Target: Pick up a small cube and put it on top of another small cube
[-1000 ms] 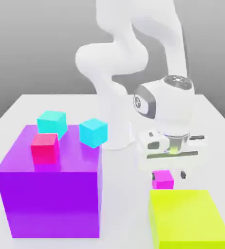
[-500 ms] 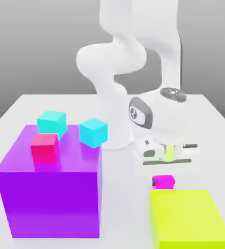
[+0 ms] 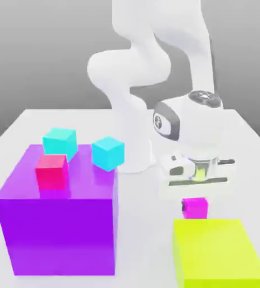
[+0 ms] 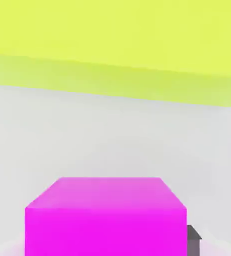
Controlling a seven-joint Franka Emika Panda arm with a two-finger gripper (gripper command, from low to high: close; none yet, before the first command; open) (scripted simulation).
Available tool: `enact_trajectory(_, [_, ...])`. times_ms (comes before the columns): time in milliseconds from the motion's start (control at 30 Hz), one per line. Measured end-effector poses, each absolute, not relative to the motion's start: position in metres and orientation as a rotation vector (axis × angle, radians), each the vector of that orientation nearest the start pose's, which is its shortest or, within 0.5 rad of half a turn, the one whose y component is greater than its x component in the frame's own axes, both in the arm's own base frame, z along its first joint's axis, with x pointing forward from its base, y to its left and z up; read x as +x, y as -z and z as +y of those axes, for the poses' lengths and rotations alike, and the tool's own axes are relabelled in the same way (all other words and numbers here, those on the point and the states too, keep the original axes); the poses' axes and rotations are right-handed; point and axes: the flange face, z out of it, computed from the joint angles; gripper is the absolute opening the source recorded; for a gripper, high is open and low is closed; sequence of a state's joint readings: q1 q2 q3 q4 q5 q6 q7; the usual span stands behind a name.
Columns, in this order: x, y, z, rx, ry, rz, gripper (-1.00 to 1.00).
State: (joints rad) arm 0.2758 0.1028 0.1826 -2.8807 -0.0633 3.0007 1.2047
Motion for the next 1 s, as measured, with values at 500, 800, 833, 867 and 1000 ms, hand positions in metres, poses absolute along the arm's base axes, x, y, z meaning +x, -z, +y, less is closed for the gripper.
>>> enact_trajectory(500, [0.299,-0.194,0.158,-2.949,0.001,1.056,-1.0])
enact_trajectory(800, [0.311,-0.213,0.154,-2.906,0.019,1.103,-1.0])
enact_trajectory(833, [0.324,-0.222,0.152,-2.88,0.027,1.124,-1.0])
enact_trajectory(867, [0.338,-0.232,0.15,-2.852,0.035,1.146,-1.0])
enact_trajectory(1000, [0.393,-0.279,0.135,-2.729,0.06,1.22,-1.0])
